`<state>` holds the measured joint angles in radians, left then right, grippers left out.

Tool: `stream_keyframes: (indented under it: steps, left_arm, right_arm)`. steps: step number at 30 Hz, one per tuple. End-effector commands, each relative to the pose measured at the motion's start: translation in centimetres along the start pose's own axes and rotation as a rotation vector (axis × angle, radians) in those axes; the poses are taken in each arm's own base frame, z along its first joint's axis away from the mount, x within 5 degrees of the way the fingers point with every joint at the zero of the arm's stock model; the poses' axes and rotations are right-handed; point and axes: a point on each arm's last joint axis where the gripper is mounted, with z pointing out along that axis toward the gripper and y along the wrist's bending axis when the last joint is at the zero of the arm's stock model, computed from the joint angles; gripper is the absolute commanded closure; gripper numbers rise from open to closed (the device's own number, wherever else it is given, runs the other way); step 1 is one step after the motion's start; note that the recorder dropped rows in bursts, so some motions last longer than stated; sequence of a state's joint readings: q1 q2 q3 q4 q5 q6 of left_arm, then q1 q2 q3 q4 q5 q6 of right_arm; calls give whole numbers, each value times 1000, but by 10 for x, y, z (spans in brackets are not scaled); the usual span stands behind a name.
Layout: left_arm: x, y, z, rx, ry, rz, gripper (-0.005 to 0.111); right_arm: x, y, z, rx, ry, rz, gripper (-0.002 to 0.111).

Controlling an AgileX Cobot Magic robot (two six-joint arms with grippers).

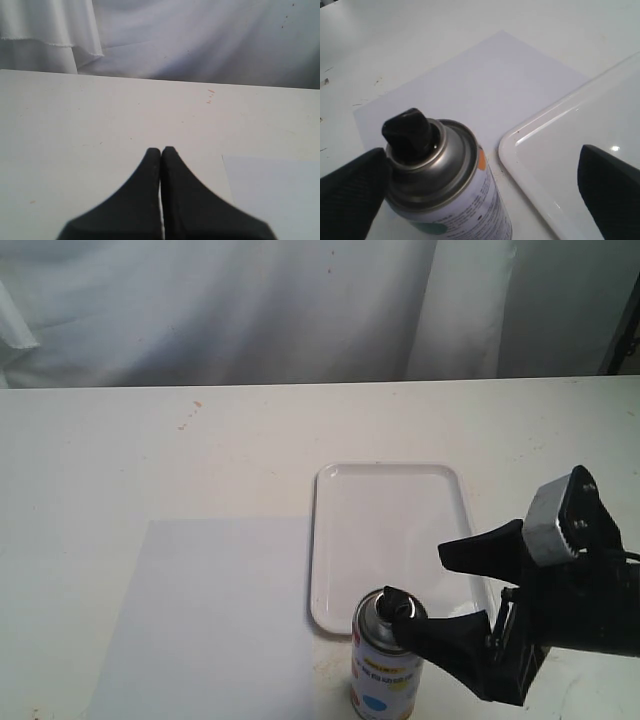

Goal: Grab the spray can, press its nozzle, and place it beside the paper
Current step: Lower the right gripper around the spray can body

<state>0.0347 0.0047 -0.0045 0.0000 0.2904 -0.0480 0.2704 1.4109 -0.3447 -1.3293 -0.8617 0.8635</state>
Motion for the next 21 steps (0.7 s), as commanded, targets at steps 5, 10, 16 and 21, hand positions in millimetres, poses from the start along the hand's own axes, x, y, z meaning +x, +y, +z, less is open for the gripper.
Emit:
stream_keyframes:
  steps: [5,10,16,21]
  left_arm:
    - [1,0,0,0,-6,1,107]
    - [1,0,0,0,-6,1,107]
    - [1,0,0,0,-6,1,107]
    - [1,0,0,0,-6,1,107]
  right_arm:
    - [1,0,1,2,12,-16,16]
    - [1,0,1,2,12,-16,16]
    - [1,0,1,1,12,-67,16]
    - [2,0,1,2,29,-88,16]
